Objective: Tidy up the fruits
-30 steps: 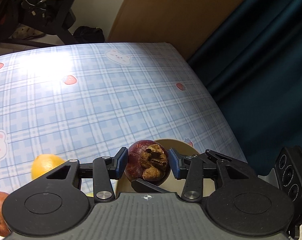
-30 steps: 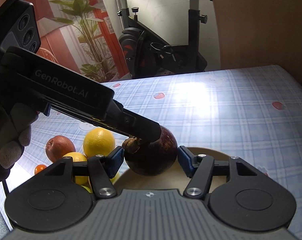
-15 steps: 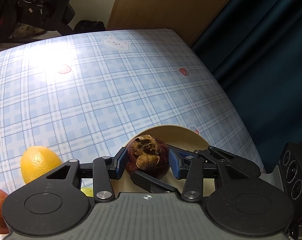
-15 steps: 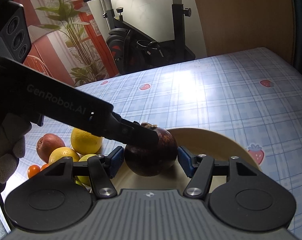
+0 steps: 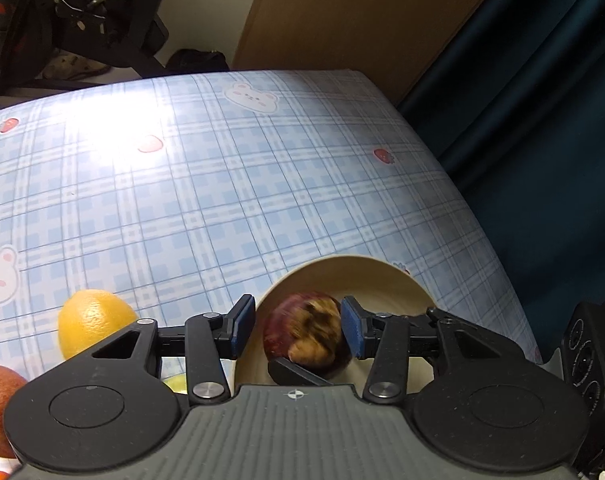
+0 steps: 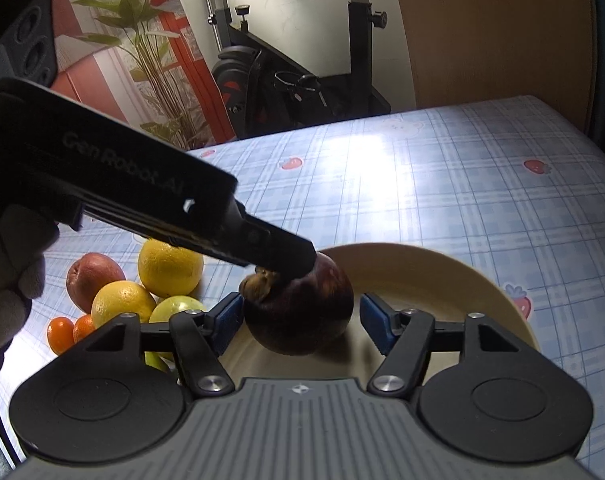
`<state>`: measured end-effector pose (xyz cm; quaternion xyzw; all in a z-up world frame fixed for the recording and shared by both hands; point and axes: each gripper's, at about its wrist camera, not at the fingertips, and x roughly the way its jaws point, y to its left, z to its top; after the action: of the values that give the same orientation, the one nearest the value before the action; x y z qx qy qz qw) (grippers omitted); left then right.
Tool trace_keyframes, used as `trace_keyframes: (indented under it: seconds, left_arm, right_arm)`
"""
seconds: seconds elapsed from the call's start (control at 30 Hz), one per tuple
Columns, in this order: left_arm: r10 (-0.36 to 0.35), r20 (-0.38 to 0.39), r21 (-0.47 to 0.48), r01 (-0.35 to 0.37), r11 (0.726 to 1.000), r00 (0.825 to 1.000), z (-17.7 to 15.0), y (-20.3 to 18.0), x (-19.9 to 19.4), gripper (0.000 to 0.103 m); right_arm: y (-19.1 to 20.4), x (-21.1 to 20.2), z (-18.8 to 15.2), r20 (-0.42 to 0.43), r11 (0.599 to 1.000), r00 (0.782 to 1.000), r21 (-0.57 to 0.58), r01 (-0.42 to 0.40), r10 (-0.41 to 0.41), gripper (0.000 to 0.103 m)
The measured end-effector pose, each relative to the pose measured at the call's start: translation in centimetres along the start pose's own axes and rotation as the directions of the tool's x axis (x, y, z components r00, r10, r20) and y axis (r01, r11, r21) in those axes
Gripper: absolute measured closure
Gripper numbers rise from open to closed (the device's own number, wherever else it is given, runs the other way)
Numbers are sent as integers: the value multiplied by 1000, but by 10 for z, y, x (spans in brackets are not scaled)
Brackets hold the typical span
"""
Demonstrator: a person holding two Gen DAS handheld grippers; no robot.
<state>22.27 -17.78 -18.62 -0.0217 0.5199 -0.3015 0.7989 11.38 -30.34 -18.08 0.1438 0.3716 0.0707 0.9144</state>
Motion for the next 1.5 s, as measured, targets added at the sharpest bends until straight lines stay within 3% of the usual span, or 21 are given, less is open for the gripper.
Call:
trace_keyframes:
  seconds: [0.37,0.43,0.57,0.8,0.9,1.07,1.27,1.5]
  left_arm:
    - [65,126,-42,-60,997,990,-22,13,-60,53]
    - [84,159,-50,-77,996,984,-29,15,-76,53]
    - [142,232,-87,-125,988,962,-45,25,-110,53]
    - [269,339,-168,-223,960,902,-86,44,-162,53]
    - [331,351,-191,-280,941,876,-100,53,-179,53]
    - [375,351,-252,-299,920,858,-126,71,-199,53]
    - [375,340,-289,-284,914,862,-155,77,-208,53]
    - [422,326,-283,-339,897,846,-162,84,-206,54]
  right_arm:
    - [4,-12,-2,-14,998,999,46,48,-48,34]
    - [5,-23,-2,19,996,997,54,69,-70,26]
    - [8,-40,-6,52,995,996,64,76,-79,24]
    - [37,-61,-13,92,998,994,8,61,-62,25]
    - [52,-64,-17,96,999,994,-25,46,-44,25]
    - [74,-63,-26,74,998,997,-64,30,-25,29]
    - [107,-60,-38,39,988,999,-156,-13,19,41]
    - [149,-46,-52,-23,953,996,-290,-85,82,51]
